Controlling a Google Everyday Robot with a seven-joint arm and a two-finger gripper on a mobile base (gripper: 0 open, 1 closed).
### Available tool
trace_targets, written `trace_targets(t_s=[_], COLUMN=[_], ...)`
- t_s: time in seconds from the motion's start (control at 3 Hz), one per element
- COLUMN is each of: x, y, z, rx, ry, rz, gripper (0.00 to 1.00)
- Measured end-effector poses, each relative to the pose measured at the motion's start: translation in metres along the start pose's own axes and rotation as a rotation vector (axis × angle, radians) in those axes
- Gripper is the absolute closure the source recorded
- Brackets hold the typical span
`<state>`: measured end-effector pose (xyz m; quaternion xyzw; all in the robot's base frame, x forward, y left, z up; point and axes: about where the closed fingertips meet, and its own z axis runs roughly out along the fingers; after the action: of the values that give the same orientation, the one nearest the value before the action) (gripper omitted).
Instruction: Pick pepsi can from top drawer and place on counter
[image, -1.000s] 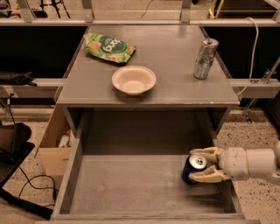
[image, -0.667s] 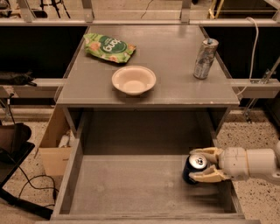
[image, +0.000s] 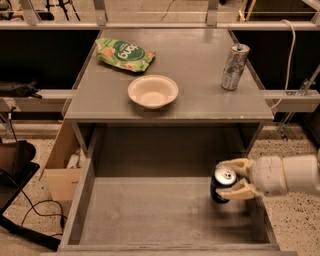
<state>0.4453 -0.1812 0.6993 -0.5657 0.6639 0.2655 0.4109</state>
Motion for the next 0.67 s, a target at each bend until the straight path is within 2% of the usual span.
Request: trace_targets(t_s=[0.33,0.67], x=[-0.087,-0.219], y=[-0.018,-0.059], z=[-0.019,-0.065], rx=[0.007,0.092], ry=[0.114,0.188], rz=[-0.054,-0.119], gripper=[1.00,1.00])
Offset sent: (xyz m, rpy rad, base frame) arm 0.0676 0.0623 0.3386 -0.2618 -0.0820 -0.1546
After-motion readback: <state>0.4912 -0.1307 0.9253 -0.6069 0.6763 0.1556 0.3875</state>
